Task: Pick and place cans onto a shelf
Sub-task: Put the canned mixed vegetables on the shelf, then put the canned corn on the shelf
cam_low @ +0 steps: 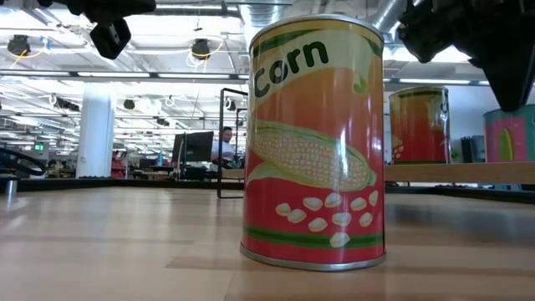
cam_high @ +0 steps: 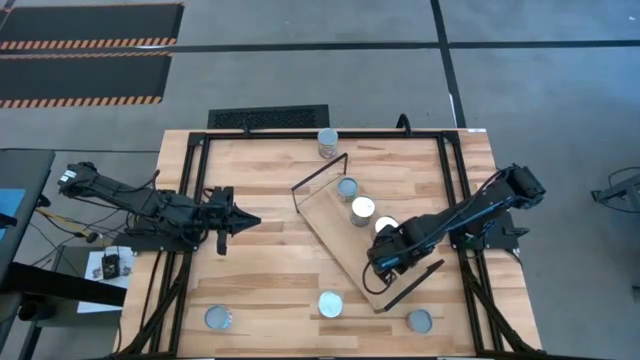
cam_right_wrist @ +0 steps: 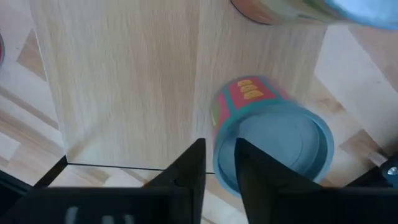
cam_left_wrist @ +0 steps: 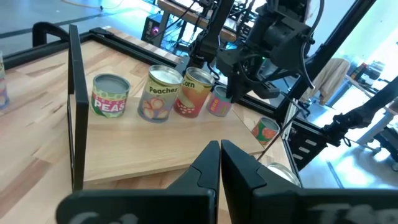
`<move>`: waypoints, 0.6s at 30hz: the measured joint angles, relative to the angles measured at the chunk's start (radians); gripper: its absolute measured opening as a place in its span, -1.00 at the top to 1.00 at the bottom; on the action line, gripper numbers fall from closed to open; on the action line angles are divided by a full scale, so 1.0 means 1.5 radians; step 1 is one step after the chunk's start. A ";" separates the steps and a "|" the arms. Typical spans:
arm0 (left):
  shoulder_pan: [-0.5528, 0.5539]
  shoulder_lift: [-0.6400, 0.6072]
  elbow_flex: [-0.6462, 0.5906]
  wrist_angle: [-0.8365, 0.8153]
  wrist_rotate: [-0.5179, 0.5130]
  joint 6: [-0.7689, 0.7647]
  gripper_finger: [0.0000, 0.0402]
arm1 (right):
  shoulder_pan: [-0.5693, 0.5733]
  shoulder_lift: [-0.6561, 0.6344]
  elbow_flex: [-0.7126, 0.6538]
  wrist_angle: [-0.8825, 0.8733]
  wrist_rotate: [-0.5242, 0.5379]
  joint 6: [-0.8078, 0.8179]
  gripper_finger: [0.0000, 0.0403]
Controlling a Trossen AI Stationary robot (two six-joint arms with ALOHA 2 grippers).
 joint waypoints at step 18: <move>0.000 0.007 0.000 -0.015 0.025 -0.010 1.00 | 0.081 -0.116 0.043 0.147 0.206 -0.153 0.92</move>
